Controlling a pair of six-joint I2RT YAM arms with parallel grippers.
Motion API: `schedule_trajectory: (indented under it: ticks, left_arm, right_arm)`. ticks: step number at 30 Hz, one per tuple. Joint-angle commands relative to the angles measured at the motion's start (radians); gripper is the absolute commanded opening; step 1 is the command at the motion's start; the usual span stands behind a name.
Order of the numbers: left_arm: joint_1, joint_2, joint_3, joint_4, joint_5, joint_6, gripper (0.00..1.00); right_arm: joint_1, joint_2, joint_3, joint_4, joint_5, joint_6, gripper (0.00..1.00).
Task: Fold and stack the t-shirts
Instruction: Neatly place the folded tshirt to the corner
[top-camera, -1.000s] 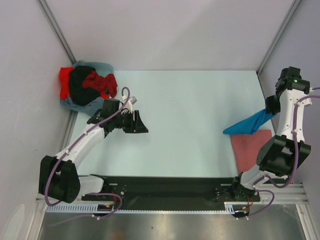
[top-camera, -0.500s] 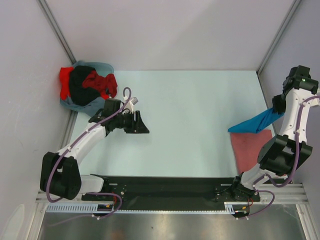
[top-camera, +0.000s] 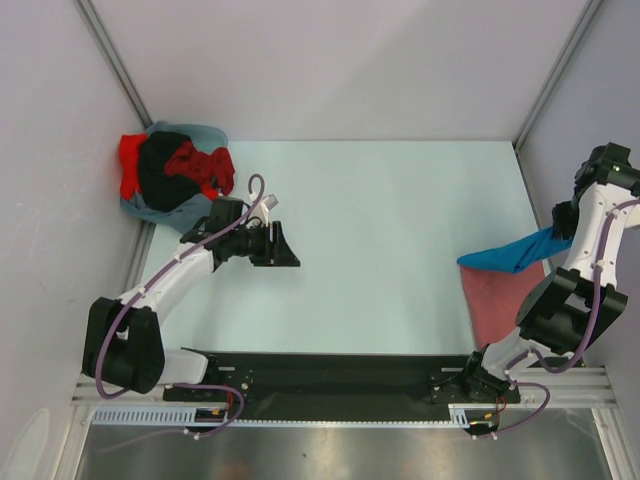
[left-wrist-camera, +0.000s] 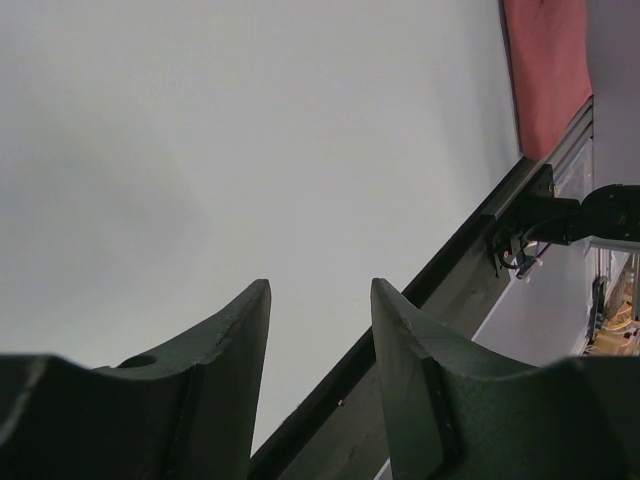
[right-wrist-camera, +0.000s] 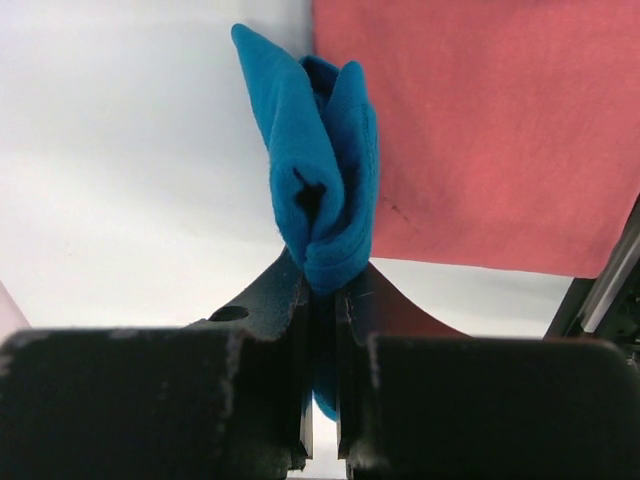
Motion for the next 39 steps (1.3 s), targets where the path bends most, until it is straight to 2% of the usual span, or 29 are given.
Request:
schedule_trajectory:
  ticks: [1,15,34,39]
  left_arm:
    - [0.01,0.01,0.024,0.033,0.04,0.001,0.5]
    - [0.01,0.024,0.027,0.038,0.053,-0.006,0.5]
    - [0.016,0.013,0.004,0.047,0.064,-0.007,0.5]
    - [0.018,0.011,-0.003,0.053,0.069,-0.012,0.5]
  right_arm:
    - [-0.015,-0.065,-0.016,0.001,0.021,-0.011,0.0]
    - [-0.068,-0.169,-0.184,0.016,0.013,-0.034,0.0]
    - [-0.122,-0.281,-0.433,0.058,0.088,-0.089,0.0]
    - [-0.133,-0.287,-0.47,0.065,0.134,-0.114,0.04]
